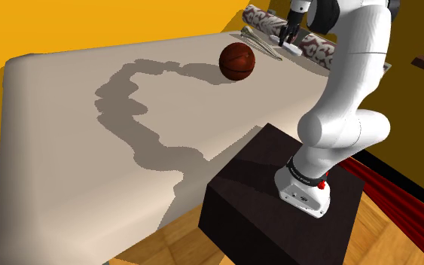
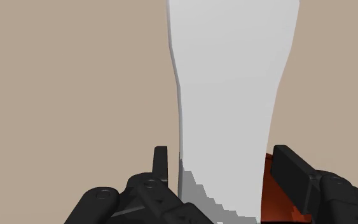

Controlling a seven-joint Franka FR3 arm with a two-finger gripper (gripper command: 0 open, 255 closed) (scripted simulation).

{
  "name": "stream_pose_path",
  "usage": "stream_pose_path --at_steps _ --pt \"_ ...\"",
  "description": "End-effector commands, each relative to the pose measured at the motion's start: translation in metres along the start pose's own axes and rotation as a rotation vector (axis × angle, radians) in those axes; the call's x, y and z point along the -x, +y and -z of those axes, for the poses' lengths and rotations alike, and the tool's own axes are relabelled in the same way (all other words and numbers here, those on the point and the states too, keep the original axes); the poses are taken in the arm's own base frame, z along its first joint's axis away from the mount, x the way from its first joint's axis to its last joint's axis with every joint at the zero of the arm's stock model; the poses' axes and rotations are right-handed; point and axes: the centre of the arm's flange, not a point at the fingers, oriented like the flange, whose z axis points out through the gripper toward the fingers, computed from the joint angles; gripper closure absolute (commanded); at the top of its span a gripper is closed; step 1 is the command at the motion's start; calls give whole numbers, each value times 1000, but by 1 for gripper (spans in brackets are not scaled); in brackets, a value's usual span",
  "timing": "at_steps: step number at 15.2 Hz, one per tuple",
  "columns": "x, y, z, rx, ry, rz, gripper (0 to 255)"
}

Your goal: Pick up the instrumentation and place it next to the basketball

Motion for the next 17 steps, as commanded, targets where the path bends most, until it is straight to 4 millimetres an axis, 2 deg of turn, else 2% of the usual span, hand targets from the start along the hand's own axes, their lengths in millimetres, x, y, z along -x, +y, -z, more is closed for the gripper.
stream_pose_path --at_steps 1,17 --pt "-1 1 -10 0 1 1 255" --pt "-1 3 -95 0 1 1 255"
